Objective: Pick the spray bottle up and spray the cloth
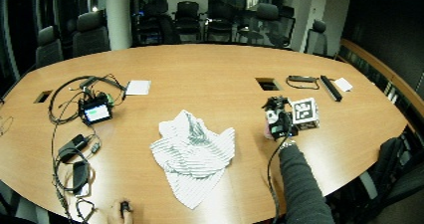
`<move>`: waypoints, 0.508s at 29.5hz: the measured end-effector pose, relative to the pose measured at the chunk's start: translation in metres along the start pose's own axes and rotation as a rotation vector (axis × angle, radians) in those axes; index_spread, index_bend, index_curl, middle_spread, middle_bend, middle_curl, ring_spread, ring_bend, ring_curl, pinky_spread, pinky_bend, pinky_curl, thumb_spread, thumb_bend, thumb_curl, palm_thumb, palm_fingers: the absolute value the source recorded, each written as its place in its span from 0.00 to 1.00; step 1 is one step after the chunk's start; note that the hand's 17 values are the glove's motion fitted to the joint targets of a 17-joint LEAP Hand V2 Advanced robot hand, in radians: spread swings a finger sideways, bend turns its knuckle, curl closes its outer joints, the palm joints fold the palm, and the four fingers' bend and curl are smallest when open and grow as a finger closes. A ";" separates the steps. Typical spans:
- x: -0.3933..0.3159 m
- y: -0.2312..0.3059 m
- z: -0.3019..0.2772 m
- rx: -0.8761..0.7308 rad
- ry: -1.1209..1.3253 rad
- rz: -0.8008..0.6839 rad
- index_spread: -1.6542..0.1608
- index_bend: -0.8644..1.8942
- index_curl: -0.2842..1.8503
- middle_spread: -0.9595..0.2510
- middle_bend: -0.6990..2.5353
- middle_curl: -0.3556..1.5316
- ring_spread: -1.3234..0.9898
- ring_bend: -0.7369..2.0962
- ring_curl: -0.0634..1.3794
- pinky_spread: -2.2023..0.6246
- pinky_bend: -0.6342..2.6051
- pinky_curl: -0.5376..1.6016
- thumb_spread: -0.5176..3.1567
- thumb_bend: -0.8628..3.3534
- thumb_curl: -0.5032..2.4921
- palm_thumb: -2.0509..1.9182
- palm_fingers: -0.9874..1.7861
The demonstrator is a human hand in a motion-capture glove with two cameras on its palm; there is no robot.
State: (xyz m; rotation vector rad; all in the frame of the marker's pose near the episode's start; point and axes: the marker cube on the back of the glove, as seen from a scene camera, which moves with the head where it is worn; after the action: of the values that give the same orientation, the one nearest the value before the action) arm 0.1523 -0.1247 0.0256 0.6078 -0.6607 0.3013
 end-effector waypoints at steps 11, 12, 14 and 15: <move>-0.078 -0.017 0.004 -0.295 0.336 -0.205 0.73 0.36 0.30 0.57 0.39 0.48 0.47 0.44 0.35 0.69 0.34 0.43 0.53 0.24 0.34 0.75 0.77; -0.084 -0.018 0.006 -0.314 0.373 -0.221 0.73 0.36 0.30 0.57 0.39 0.48 0.47 0.44 0.35 0.69 0.34 0.43 0.53 0.24 0.34 0.75 0.77; -0.095 -0.019 0.010 -0.352 0.456 -0.256 0.73 0.36 0.30 0.57 0.38 0.48 0.47 0.44 0.35 0.69 0.34 0.43 0.54 0.24 0.34 0.75 0.77; -0.100 -0.019 0.011 -0.370 0.500 -0.273 0.73 0.36 0.30 0.57 0.38 0.48 0.47 0.44 0.35 0.69 0.34 0.43 0.54 0.24 0.34 0.75 0.77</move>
State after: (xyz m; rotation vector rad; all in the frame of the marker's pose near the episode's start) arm 0.0799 -0.1539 -0.0406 0.2438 -0.1380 0.0634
